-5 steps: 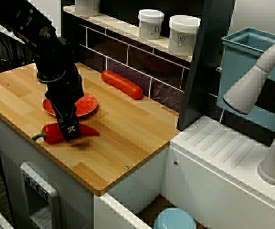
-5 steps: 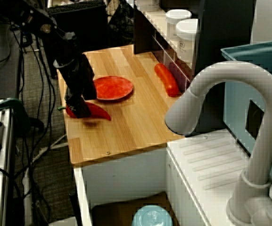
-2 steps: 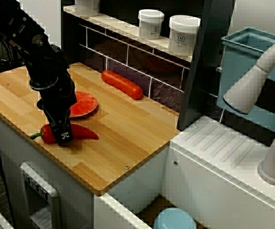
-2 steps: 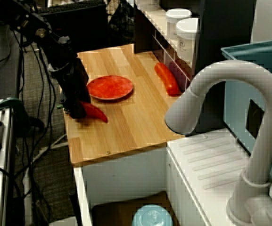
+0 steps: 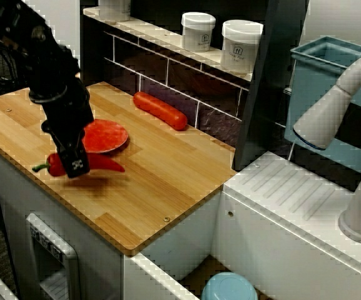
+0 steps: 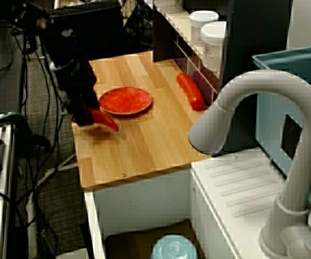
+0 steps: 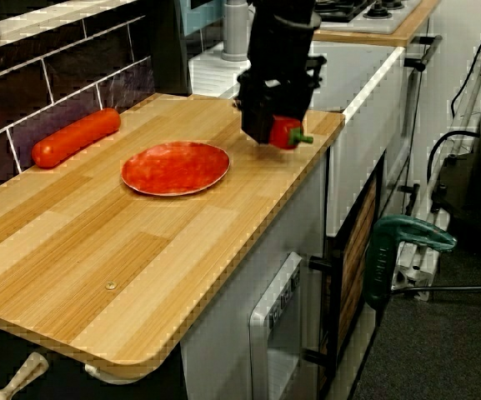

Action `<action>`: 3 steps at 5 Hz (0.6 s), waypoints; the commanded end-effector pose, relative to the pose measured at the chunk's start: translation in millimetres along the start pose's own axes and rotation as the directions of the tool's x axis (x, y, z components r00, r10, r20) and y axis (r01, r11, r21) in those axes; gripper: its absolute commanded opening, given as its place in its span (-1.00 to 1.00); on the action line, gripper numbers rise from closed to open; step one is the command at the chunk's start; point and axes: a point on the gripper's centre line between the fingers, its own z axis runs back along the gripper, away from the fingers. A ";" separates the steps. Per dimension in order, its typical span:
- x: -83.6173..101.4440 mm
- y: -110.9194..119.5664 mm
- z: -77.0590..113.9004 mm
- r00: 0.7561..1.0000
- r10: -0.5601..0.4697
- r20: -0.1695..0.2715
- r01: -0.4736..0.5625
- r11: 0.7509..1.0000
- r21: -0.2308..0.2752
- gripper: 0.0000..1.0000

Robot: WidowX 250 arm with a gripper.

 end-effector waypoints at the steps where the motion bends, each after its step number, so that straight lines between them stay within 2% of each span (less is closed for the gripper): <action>1: 23.9 35.5 55.7 0.994 0.014 0.110 -0.010 0.999 -0.043 -1.00; 3: 25.7 89.2 65.0 0.983 0.054 0.175 -0.052 0.999 -0.017 -1.00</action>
